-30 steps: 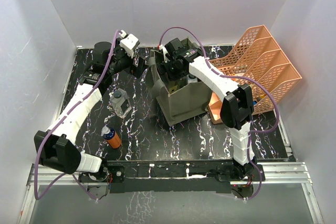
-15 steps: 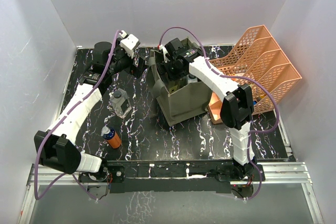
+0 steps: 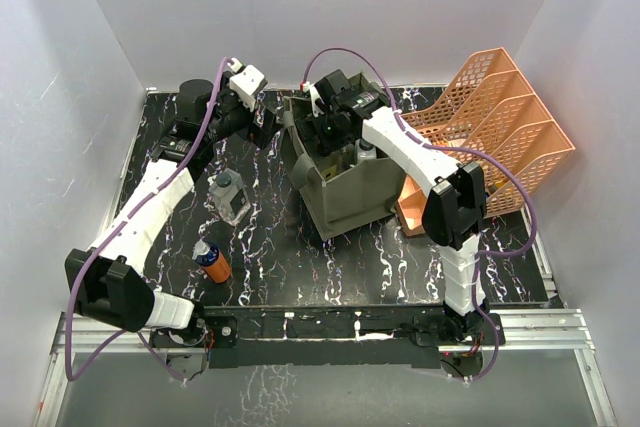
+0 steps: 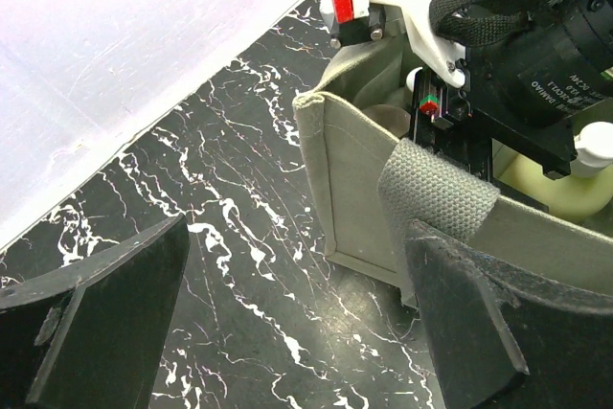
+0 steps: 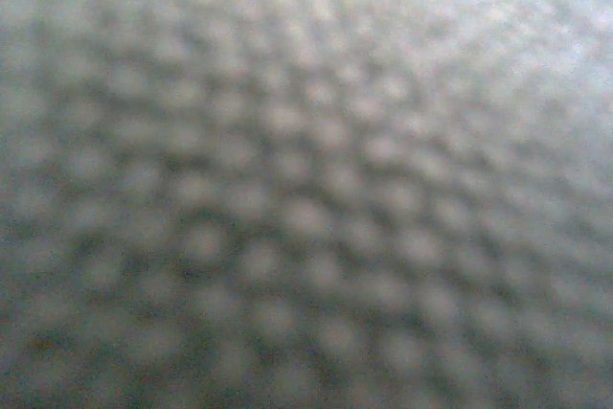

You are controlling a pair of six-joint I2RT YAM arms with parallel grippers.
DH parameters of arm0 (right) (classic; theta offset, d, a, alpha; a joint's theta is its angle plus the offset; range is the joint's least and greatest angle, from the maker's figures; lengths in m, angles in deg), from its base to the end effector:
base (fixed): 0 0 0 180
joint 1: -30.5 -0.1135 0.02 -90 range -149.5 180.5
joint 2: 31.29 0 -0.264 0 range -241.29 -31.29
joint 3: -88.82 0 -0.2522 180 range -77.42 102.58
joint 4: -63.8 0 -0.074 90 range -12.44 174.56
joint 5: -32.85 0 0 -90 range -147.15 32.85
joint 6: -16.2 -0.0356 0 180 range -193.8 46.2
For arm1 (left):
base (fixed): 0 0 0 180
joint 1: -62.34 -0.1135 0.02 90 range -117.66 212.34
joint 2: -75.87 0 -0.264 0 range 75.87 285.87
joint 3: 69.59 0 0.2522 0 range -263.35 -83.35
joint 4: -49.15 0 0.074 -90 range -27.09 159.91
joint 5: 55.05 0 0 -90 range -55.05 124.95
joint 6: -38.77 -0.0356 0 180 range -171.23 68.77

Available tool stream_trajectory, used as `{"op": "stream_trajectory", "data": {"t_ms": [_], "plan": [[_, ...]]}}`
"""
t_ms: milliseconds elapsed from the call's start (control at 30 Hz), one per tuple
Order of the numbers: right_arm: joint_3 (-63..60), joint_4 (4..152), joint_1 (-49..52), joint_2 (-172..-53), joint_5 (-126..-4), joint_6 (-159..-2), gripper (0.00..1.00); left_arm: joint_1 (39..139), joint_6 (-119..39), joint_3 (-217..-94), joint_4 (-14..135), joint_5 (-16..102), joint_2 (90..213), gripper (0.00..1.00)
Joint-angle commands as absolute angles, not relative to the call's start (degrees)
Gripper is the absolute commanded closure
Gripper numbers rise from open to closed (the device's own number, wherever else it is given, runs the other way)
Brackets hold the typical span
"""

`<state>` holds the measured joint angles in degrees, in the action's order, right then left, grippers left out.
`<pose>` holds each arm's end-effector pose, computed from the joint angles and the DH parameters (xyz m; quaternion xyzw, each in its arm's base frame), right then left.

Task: Place the personal care products into the canvas bag
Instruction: Place the care product in the canvas bag.

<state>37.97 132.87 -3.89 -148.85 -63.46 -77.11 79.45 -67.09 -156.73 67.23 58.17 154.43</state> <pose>0.3675 0.2563 0.3060 -0.2717 0.9194 0.1403 0.2475 0.3039 -0.1082 0.3923 0.3368 0.6800 -0.1605 0.6312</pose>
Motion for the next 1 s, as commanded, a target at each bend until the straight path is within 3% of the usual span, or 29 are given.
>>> {"op": "stream_trajectory", "data": {"t_ms": [0,600,967], "plan": [[38.6,130.8,-3.9,-145.6,-64.6,-76.8,0.13,79.8,-68.1,-156.8,65.8,59.8,154.0,0.08],[37.8,130.6,-3.9,-139.5,-64.0,-75.6,0.07,79.8,-66.9,-156.4,64.6,59.8,154.0,0.07],[32.2,127.7,-3.9,-131.9,-60.8,-74.3,0.07,79.8,-65.0,-155.8,68.0,53.8,152.6,0.07]]}}
